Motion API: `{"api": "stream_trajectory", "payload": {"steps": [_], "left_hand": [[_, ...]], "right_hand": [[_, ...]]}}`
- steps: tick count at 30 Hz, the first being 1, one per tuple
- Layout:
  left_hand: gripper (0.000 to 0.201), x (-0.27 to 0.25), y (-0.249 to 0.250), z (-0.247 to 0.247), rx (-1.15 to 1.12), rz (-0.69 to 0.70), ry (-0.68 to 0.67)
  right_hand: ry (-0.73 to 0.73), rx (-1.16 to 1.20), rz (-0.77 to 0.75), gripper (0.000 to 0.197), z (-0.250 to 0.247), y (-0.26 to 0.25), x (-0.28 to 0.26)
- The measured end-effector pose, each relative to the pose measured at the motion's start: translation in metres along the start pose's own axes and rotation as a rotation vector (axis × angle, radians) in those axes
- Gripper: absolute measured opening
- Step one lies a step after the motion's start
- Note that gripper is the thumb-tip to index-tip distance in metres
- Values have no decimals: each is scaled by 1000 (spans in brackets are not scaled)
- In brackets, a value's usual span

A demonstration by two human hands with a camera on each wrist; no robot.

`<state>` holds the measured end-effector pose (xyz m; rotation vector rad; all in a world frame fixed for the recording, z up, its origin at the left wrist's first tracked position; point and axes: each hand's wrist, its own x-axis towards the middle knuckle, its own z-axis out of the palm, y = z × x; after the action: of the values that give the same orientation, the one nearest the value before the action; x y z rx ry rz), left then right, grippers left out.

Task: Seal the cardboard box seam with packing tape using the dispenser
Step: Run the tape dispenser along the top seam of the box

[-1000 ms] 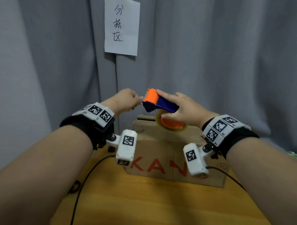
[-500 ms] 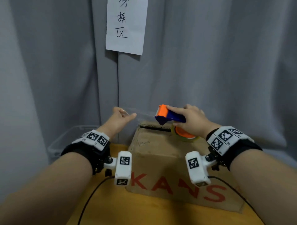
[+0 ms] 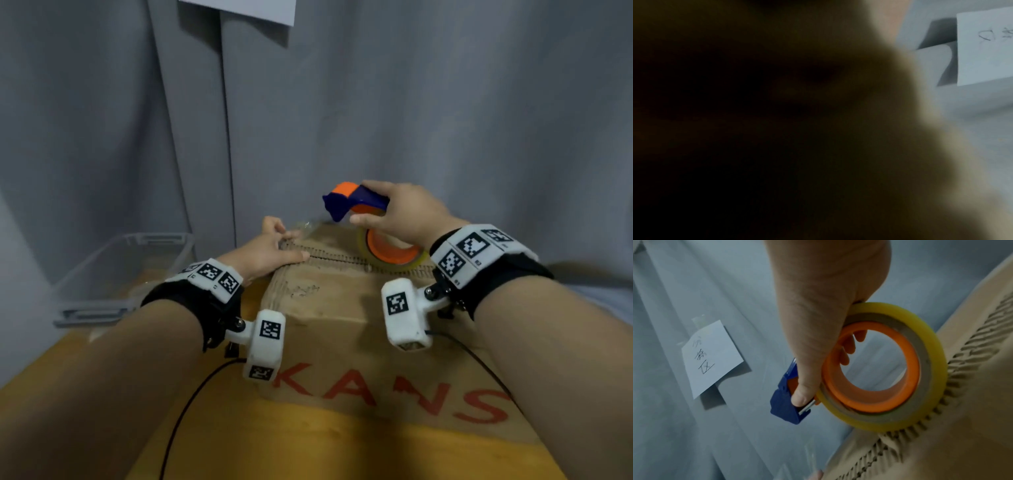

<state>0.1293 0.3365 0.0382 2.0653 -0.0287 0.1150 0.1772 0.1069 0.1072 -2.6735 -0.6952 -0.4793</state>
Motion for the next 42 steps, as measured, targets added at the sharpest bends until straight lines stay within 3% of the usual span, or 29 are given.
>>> {"api": "stream_trajectory", "payload": {"steps": [5,12,19,24,27,31,35,42], "left_hand": [[54,-14,2,3,112,-7,23],[55,-67,20,29,57,2,49],[50,-130,47,66,52,31,61],[68,-160,63,59,-31,-54,22],[62,-174,71,44,-100,-133,154],[21,-175,76,36,-202,-101,363],[19,-170,69,25,-412,-172,522],[31,-170,46,23,-332,-257,520]], "right_hand": [[-13,-33,-12,66,-8,-14,-17],[-45,-70,9,60,-35,-24,-72],[13,-36,36,64,-63,-10,-140],[130,30,35,68,-67,5,-167],[199,88,27,71,-64,14,-177],[144,19,-31,73,-69,6,-180],[4,-148,-139,73,-72,-10,-168],[-138,-293,-235,64,-75,-26,-148]]}}
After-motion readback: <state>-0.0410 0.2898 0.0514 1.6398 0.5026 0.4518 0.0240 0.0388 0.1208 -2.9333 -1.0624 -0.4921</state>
